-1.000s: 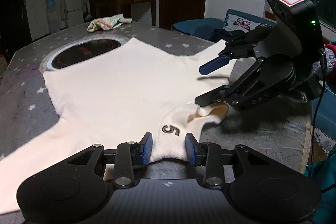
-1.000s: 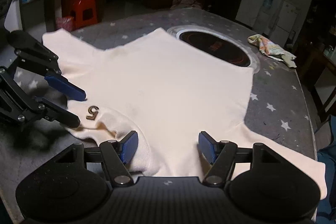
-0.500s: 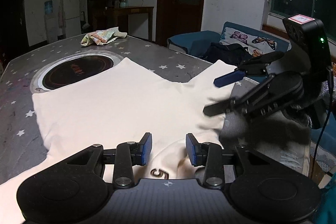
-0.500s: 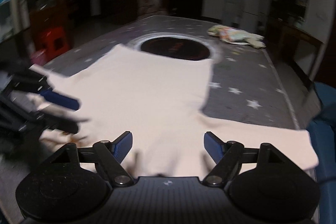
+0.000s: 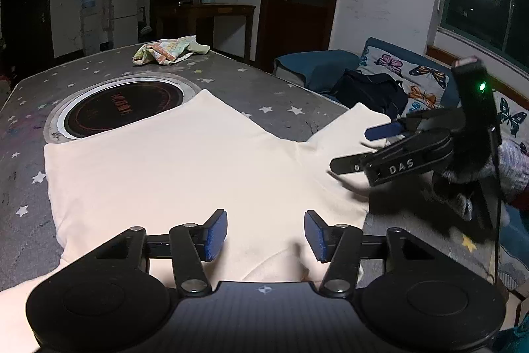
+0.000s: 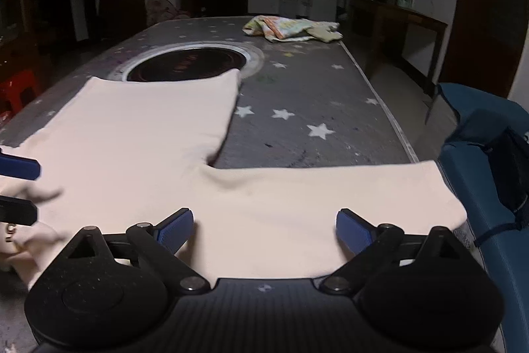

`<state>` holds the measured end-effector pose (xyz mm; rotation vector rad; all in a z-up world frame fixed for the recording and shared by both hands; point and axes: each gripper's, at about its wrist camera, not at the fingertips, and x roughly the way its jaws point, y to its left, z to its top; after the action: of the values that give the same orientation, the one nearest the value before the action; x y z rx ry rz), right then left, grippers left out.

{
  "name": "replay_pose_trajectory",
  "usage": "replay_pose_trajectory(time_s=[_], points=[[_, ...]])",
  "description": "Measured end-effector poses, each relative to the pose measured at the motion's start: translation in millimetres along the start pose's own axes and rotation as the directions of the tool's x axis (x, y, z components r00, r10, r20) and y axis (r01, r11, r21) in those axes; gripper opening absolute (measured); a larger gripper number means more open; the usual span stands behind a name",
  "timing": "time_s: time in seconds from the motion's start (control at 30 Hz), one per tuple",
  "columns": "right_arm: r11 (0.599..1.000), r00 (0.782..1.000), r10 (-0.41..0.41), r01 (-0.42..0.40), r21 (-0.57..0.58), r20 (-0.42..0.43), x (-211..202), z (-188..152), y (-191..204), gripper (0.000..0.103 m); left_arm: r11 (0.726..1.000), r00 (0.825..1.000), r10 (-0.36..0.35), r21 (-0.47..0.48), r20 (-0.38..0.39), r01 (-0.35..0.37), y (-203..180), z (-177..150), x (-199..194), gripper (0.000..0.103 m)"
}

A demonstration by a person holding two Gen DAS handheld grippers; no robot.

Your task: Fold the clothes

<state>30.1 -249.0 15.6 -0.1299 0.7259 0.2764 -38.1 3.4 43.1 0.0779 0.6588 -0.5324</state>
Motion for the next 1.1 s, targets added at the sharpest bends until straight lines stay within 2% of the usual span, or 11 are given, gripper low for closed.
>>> replay_pose_trajectory(time_s=[0.13, 0.27, 0.5, 0.7, 0.97, 1.1], points=[[1.000, 1.000, -0.018, 0.018, 0.009, -0.006, 5, -6, 0, 0.103, 1.000, 1.000, 0.001, -0.016, 0.001, -0.001, 1, 4, 1, 0.060], [0.998, 1.000, -0.003, 0.004, 0.057, -0.003, 7, -9, -6, 0.103, 1.000, 1.000, -0.002, -0.023, 0.001, 0.002, -1, 6, 3, 0.063], [0.998, 0.999, -0.007, 0.005, 0.061, 0.031, 5, -15, -5, 0.103, 1.000, 1.000, -0.009, -0.021, 0.008, 0.009, -5, 10, 5, 0.070], [0.998, 0.999, -0.004, 0.002, 0.065, 0.034, 5, -16, -5, 0.103, 1.000, 1.000, -0.012, -0.026, 0.015, 0.012, -8, 14, 9, 0.081], [0.998, 0.999, -0.003, 0.000, 0.068, 0.034, 5, -15, -5, 0.103, 0.999, 0.999, -0.027, -0.027, 0.036, 0.028, -16, 18, 11, 0.101], [0.998, 0.999, -0.002, 0.000, 0.069, 0.033, 5, -15, -6, 0.103, 0.999, 0.999, -0.028, -0.021, 0.045, 0.029, -20, 21, 13, 0.103]])
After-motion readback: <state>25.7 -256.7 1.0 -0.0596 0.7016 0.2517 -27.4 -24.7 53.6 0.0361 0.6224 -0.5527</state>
